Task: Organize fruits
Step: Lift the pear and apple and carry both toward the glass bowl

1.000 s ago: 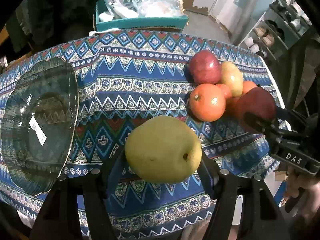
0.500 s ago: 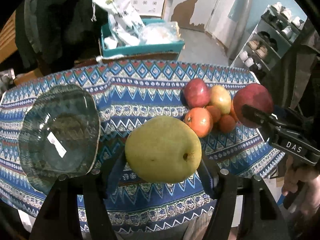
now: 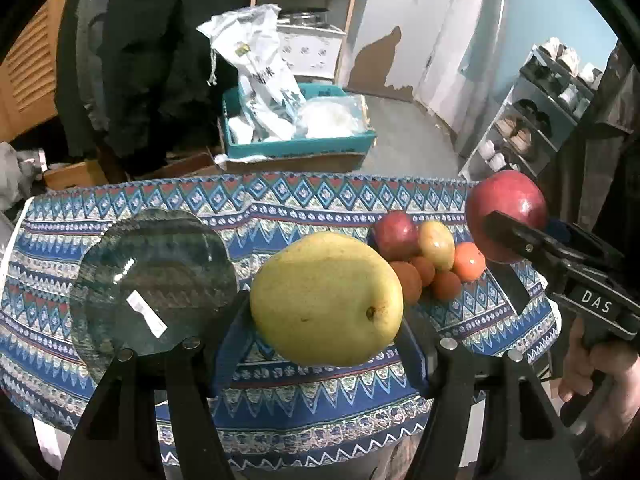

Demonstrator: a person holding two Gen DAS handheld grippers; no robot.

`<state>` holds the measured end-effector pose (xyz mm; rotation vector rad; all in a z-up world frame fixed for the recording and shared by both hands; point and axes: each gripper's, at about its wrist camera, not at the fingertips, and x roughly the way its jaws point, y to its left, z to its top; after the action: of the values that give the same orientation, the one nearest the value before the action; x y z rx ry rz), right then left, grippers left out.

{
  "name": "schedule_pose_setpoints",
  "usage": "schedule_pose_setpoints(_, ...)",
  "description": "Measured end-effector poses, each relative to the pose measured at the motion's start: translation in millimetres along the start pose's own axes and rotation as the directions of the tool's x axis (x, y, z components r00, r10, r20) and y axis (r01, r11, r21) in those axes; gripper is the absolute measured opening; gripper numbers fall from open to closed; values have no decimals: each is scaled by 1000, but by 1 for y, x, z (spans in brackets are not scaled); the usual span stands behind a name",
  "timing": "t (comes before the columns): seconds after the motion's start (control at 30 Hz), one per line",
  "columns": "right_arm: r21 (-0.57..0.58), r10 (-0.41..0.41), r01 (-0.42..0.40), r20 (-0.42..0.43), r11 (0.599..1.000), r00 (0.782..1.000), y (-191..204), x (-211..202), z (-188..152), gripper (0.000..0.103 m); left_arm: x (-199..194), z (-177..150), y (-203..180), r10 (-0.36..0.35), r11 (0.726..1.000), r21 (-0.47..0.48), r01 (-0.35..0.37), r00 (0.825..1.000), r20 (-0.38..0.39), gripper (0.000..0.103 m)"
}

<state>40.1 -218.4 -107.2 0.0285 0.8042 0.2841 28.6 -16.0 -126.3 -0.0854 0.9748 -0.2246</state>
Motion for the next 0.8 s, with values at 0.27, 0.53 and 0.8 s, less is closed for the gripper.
schedule_pose_setpoints(0.27,-33,48,-48,27,998,998,26,-3,13,79,-16,4,18,14,999,-32,-13,999,38,69)
schedule_pose_setpoints(0.53,-70,76,-74,19,995,997,56,9,25,79,-23,3,44,56,996,-73,-51,997,56,69)
schedule_pose_setpoints(0.8,-111,95,-94,2,989,996,89,28,35,79,-30,1,76,90,988,-130,-81,994,65,69)
